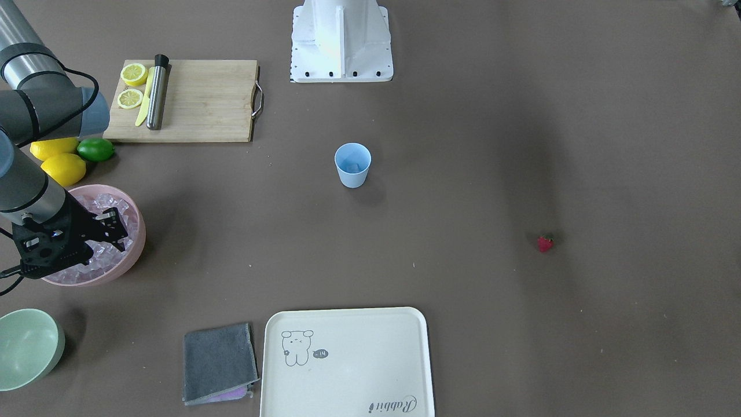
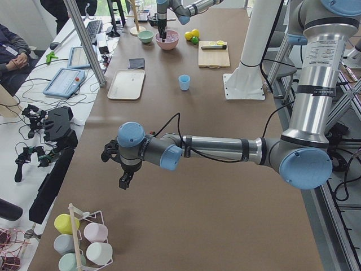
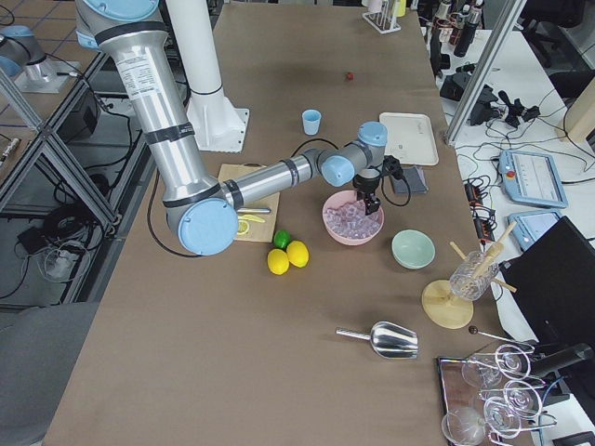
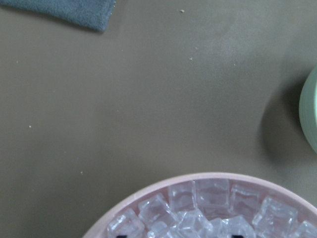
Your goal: Put ice and strawberries in cup
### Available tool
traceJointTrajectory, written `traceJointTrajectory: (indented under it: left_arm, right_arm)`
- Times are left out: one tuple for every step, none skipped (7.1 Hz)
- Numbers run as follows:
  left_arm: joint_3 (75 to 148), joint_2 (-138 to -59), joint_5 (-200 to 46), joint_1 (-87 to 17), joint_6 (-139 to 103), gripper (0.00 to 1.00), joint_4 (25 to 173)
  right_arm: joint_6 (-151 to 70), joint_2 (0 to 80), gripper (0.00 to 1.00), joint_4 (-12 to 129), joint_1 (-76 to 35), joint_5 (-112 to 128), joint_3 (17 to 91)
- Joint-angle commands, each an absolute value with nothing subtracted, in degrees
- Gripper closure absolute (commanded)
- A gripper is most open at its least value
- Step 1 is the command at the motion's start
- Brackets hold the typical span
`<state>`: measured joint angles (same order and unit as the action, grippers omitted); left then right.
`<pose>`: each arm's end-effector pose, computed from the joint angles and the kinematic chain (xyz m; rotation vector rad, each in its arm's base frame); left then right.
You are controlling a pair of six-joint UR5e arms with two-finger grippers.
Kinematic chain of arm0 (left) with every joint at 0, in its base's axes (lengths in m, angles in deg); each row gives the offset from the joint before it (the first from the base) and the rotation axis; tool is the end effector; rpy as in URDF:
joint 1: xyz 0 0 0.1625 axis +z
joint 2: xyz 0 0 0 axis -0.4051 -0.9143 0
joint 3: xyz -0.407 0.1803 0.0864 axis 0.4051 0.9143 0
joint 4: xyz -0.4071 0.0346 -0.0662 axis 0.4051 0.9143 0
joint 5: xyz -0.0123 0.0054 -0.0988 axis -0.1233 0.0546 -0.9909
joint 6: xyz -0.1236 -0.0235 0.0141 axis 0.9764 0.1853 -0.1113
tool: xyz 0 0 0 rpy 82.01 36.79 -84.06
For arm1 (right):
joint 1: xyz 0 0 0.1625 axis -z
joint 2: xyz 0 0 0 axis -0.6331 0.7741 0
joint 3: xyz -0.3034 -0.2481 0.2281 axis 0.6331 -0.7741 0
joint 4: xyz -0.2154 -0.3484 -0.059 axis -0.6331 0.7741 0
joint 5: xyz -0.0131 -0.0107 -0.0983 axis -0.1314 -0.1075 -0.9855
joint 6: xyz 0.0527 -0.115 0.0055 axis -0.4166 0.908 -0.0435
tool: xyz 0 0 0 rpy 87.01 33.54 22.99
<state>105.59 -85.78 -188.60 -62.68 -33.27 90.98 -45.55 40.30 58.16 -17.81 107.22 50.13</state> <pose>-0.0128 -0.5723 0.6542 0.3161 0.7513 0.1980 -0.3055 -0.5936 0.5041 0.2344 -0.7354 -0.3461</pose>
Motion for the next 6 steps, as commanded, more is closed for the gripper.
traceJointTrajectory:
  left_arm:
    - [105.7,-85.78,-188.67,-62.68,-33.27,0.02,90.98]
    - [105.79,-85.78,-188.76,-62.68,-33.27,0.02,90.98]
    - [105.87,-85.7,-188.76,-62.59,-33.27,0.02,90.98]
    - [106.14,-85.61,-188.76,-62.59,-33.27,0.02,90.98]
    - [106.31,-85.52,-188.76,-62.59,-33.27,0.02,91.07]
    - [106.31,-85.61,-188.76,-62.59,-33.27,0.02,91.07]
  right_arm:
    - [-45.92,41.34,0.08,58.12,-17.85,107.07,50.09]
    - [-48.09,41.43,0.05,58.12,-17.76,106.89,50.17]
    - [-48.38,42.04,0.05,58.04,-17.76,106.63,49.91]
    - [-48.38,42.22,0.05,58.04,-17.76,106.54,49.74]
    - [-48.38,42.48,0.05,58.04,-17.59,106.36,49.65]
    - [-49.34,42.48,0.06,58.04,-17.24,106.36,49.56]
